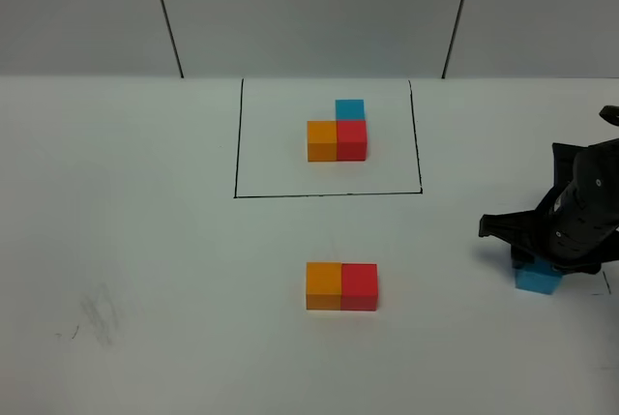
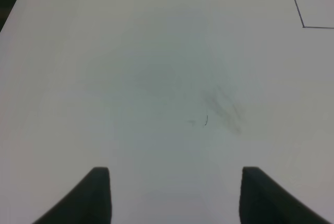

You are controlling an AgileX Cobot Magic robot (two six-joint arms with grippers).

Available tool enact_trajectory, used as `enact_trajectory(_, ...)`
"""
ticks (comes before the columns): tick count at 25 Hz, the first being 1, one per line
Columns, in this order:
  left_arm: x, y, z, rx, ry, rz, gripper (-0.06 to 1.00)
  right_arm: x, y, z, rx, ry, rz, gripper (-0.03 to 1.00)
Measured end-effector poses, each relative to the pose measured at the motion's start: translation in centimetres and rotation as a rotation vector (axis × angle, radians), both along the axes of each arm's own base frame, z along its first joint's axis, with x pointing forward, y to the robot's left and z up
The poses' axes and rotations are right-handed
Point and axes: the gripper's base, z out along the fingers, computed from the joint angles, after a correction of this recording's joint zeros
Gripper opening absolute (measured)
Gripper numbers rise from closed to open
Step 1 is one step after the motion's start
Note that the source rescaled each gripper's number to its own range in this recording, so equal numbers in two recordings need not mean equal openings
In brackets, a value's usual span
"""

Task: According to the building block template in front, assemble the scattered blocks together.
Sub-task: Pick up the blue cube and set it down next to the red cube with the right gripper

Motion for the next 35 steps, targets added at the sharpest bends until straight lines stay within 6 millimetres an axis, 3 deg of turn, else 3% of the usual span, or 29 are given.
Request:
enact_trajectory(4,0.0,0.0,0.0,0.0,0.0,0.0,0.21,-0.3,-0.1,1.1,-0.005,-0.007,0.01,0.02)
enact_trajectory(11,0.0,0.0,0.0,0.0,0.0,0.0,0.21,0.1,0.1,6.8,-0.007,-0.07,0.008,0.02)
enact_trajectory(19,0.0,0.0,0.0,0.0,0.0,0.0,0.21,1.3,3.5,10.5,-0.004,-0.094,0.082,0.02)
enact_trajectory(23,0.0,0.0,0.0,0.0,0.0,0.0,0.21,1.7,6.2,11.0,0.001,-0.079,0.121,0.02)
enact_trajectory(35,0.0,0.0,0.0,0.0,0.0,0.0,0.21,2.3,14.9,9.0,-0.014,-0.071,0.082,0.02)
